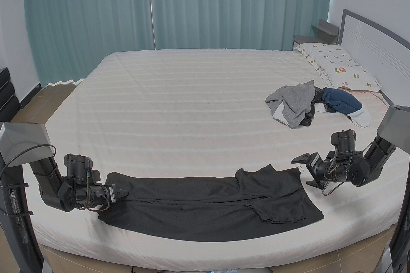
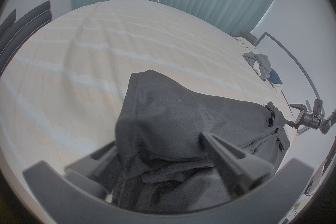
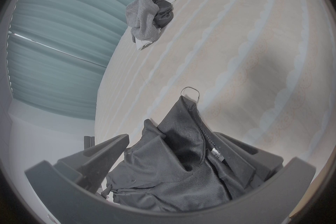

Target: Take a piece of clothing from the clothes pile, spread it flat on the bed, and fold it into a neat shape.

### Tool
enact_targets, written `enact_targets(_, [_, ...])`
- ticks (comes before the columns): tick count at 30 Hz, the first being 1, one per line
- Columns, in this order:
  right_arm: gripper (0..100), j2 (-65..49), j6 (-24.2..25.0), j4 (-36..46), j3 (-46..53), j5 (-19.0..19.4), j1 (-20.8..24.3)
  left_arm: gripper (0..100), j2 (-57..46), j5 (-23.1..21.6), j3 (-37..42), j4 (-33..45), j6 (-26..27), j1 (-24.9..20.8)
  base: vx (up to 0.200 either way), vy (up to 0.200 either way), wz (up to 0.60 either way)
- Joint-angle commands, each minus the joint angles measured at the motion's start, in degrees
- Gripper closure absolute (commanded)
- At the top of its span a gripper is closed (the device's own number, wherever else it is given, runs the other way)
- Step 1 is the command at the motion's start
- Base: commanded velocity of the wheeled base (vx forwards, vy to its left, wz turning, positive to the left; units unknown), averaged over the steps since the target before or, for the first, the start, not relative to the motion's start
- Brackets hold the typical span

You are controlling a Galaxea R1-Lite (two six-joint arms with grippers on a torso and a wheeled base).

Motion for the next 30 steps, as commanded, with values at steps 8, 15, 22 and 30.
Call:
enact_targets(8, [0,-0.2,0.09,-0.02,0.19,0.04,-0.07,100,-0.11,-0.01,0.28,0.06,-0.43,0.83,0.0,0.0,0.0])
enact_targets(15, [0,0.15,0.09,-0.02,0.19,0.13,-0.42,100,-2.04,-0.09,0.98,0.32,-0.52,1.18,0.0,0.0,0.0])
enact_targets(22, [0,0.23,0.17,-0.02,0.19,0.66,-0.6,100,-1.52,-0.09,0.36,0.32,-0.6,1.1,-0.086,0.0,0.0])
enact_targets(30, [0,-0.03,0.09,-0.02,0.46,0.83,-0.6,100,-1.43,-0.18,0.54,-0.03,-0.52,1.1,-0.15,0.0,0.0])
